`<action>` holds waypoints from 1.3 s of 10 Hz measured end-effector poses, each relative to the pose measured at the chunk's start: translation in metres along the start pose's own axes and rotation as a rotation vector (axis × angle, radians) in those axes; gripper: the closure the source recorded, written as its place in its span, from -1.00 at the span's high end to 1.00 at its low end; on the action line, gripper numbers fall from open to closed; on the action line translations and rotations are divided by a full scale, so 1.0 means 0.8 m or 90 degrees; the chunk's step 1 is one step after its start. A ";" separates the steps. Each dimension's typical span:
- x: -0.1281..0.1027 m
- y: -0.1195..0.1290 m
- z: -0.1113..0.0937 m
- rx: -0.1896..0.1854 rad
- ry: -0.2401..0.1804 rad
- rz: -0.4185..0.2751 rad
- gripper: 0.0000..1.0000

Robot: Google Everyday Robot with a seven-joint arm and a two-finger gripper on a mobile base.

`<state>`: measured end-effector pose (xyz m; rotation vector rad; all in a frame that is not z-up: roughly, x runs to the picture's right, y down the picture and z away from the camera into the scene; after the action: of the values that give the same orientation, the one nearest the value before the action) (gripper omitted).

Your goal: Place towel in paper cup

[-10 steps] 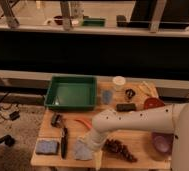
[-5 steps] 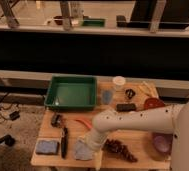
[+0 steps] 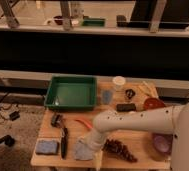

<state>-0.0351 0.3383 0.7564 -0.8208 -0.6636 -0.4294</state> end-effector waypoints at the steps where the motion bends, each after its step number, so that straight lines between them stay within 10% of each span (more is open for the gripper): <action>1: 0.000 -0.001 0.001 0.000 -0.001 -0.001 1.00; 7: -0.001 -0.002 0.003 -0.008 -0.006 -0.005 0.18; 13: -0.001 -0.002 -0.008 -0.010 -0.005 -0.009 0.15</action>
<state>-0.0342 0.3324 0.7535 -0.8339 -0.6738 -0.4457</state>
